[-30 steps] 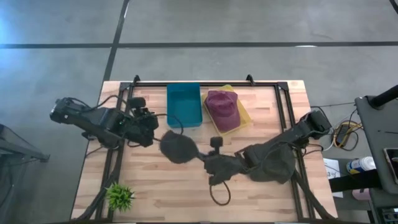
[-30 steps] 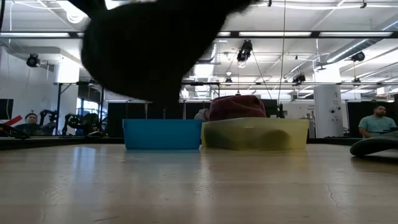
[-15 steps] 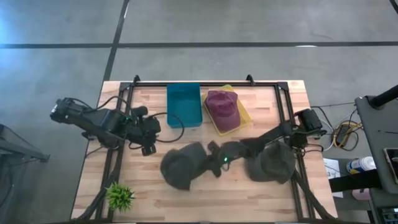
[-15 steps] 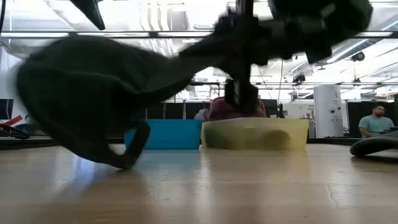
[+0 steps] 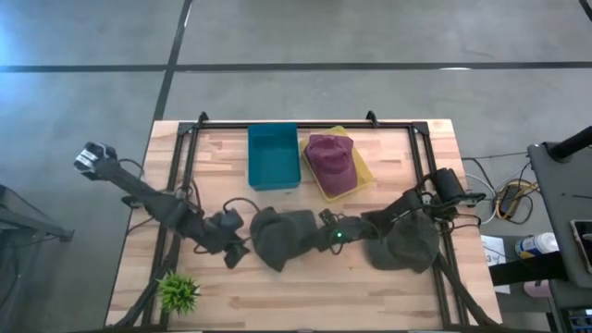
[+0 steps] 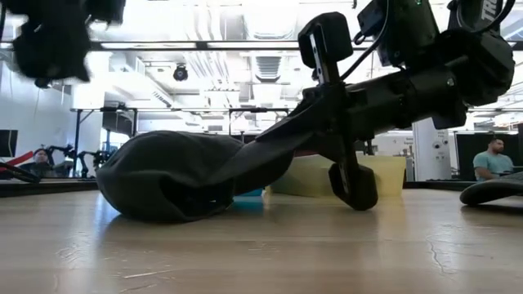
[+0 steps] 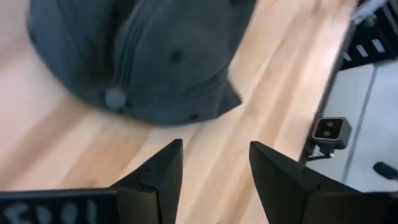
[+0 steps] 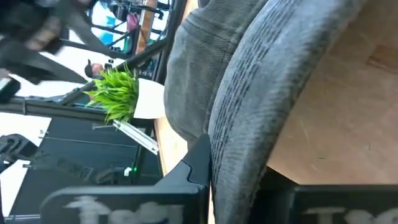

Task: Pick & Place hat
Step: Put the left black cap into the blue bin

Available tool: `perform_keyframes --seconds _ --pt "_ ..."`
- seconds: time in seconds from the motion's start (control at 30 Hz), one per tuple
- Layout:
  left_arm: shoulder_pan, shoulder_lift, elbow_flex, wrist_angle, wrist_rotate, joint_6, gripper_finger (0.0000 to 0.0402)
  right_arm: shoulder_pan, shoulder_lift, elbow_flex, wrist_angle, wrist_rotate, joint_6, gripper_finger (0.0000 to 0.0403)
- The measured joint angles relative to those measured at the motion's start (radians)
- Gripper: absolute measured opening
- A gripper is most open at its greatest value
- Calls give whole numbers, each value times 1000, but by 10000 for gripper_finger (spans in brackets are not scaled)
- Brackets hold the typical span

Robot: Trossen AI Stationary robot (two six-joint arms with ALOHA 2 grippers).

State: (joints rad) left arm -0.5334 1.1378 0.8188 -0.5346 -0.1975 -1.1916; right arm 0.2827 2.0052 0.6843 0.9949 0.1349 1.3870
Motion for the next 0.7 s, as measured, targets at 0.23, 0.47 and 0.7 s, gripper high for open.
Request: perform_keyframes --seconds 0.23,0.47,0.7 --pt "-39 0 -186 72 -144 -282 178 1 -8 4 -52 0 -5 13" --pt "-39 0 -379 333 -225 -592 178 1 -7 3 -60 2 37 24" --pt "-38 0 -519 634 -363 -643 178 1 -5 4 -53 0 52 87"
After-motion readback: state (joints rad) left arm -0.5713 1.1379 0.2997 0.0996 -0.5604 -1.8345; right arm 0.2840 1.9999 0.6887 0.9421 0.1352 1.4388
